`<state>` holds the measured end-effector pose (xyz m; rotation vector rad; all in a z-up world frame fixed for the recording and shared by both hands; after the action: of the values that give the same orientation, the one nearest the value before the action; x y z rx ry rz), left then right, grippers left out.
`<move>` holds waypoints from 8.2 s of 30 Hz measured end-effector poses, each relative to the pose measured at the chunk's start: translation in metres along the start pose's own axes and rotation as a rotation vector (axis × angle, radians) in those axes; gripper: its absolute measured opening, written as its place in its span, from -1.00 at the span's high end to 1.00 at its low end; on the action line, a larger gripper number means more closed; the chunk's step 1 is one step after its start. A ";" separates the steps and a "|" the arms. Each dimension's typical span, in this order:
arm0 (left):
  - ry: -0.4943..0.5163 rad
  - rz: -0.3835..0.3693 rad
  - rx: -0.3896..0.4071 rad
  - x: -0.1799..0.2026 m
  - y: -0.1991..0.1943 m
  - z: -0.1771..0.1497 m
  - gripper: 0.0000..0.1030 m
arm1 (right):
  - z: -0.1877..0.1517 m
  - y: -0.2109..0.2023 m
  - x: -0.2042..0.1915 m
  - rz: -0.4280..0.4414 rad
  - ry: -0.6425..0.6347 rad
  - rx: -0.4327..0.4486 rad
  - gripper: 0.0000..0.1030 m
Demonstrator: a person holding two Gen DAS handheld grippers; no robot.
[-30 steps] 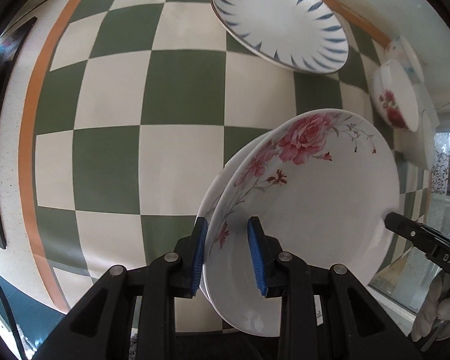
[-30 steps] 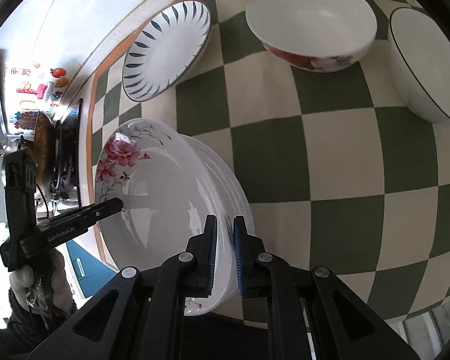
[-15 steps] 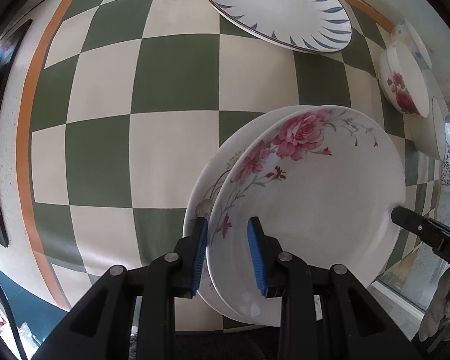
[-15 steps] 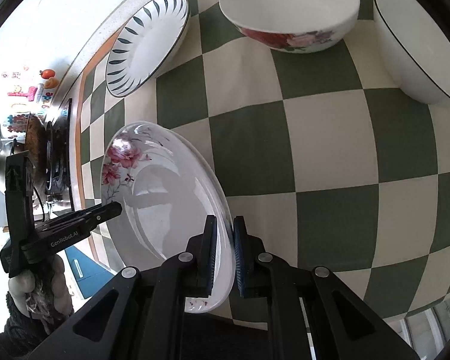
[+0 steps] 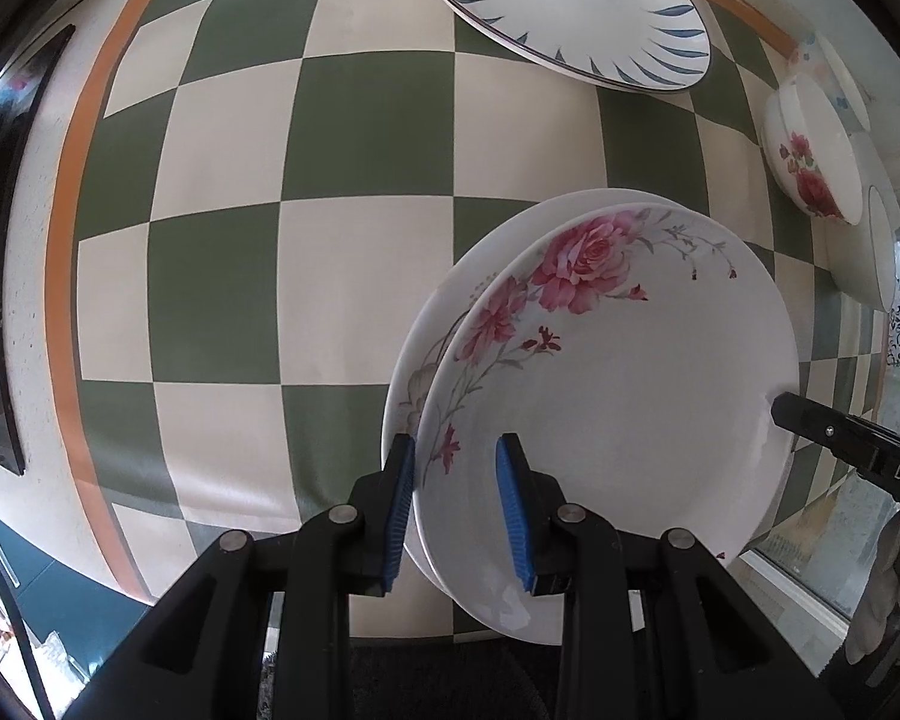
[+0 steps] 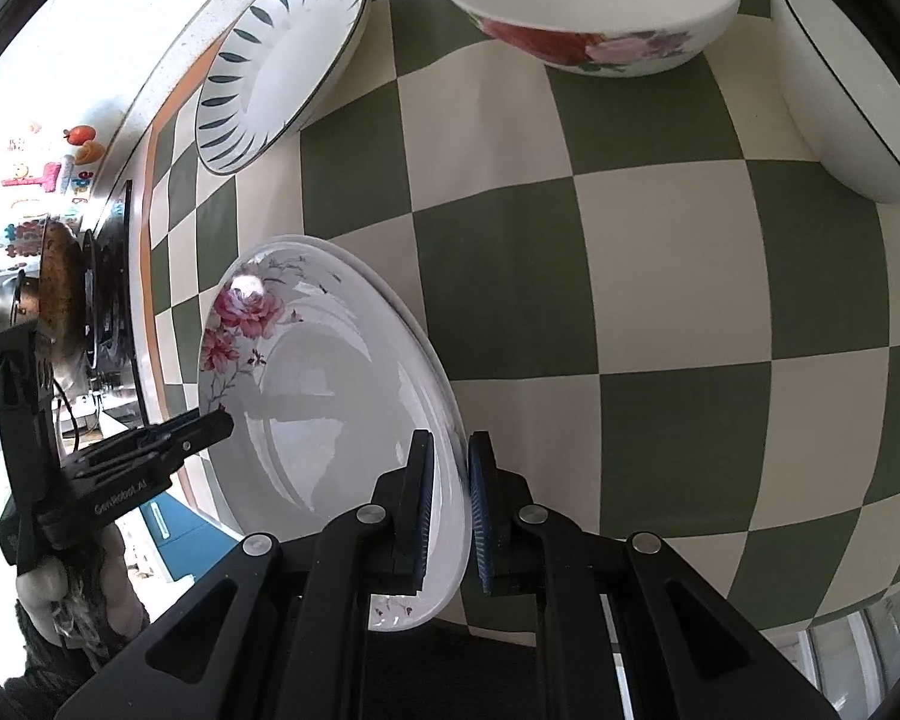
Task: Organize plates and bowls
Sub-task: 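Carry the stacked plates onto the blue-striped plate with both tools, then grip all three plate rims with both tools and lift the stack, then set the plate stack down on the checkered cloth and open both tools, then move both tools toward the white bowls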
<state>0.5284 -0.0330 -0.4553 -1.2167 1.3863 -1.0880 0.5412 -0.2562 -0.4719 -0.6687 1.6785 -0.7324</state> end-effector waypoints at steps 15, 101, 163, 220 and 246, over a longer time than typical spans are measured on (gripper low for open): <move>-0.024 -0.022 -0.015 -0.016 -0.026 -0.007 0.47 | 0.005 0.001 -0.015 -0.078 -0.039 -0.024 0.51; -0.098 -0.085 0.169 -0.007 -0.036 -0.007 0.67 | -0.004 -0.028 -0.036 -0.017 -0.207 0.078 0.80; -0.135 -0.035 0.088 -0.005 -0.009 -0.025 0.61 | -0.025 0.003 -0.034 -0.220 -0.162 0.135 0.32; -0.086 0.007 0.550 0.053 -0.190 -0.067 -0.90 | -0.125 -0.197 -0.072 -0.044 -0.164 0.546 -0.88; -0.196 -0.216 0.061 0.201 -0.049 0.139 0.33 | 0.201 -0.127 0.062 -0.096 -0.253 0.071 0.30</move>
<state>0.6643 -0.2416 -0.4471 -1.4120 1.0842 -1.1170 0.7312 -0.4098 -0.4493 -0.7632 1.3911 -0.7386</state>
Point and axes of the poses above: each gripper's, at about its wrist camera, not at the fingertips, and y roughly the way its jaws point, x to its right, z to its top, the point moved 7 cm from there along y, roughly the way its jaws point, and after that the axes turned 14 degrees about z, right-handed, at the moved point
